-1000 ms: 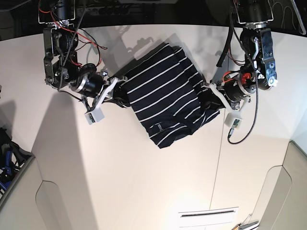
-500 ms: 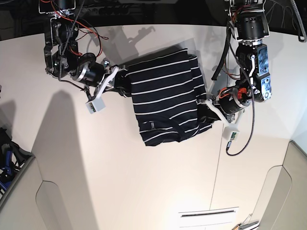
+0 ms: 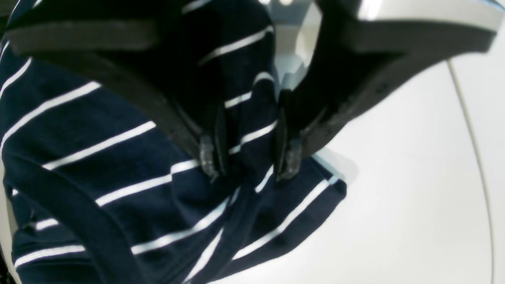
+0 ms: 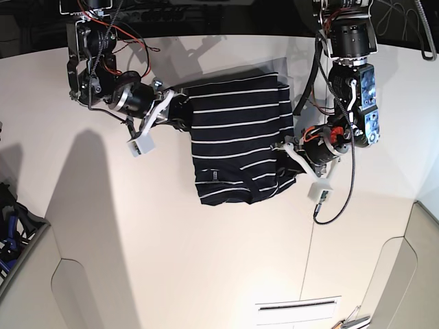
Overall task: Fold the T-shirt properly
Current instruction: 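Open both grippers and pull them away from the folded shirt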
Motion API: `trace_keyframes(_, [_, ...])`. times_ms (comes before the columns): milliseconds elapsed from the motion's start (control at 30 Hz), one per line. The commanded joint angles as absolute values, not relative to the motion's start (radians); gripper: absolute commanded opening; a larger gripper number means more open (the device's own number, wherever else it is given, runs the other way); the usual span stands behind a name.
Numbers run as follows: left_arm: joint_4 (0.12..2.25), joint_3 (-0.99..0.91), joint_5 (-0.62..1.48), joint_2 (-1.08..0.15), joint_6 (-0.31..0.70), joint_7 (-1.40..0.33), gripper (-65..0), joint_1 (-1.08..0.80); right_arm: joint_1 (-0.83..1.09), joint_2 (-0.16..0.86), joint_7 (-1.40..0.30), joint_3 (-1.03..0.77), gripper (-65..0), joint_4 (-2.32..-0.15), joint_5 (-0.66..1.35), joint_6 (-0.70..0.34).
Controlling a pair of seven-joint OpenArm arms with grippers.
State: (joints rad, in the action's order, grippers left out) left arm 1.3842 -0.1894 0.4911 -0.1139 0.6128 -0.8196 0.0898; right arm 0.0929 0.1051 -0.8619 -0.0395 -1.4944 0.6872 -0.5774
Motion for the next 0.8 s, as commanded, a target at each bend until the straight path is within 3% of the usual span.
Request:
trace_keyframes(0, [1.415,-0.192,0.523,-0.122,0.614,-0.813,-47.5,0.113,0.074,0.108,-0.849,-0.049,-65.0,-1.517,0.701,-0.591])
trace_keyframes(300, [1.598,-0.242,0.618,-0.136,0.622,-0.924,-47.7,0.077,0.076,0.114,-0.896,-0.232,-65.0,-1.656,0.698,-0.591])
trace_keyframes(767, [1.748,-0.453,0.718,-0.170,0.652,-0.952,-47.7,-0.153,0.095,0.226,-1.033,-0.497,-65.0,-1.683,0.855,-0.591])
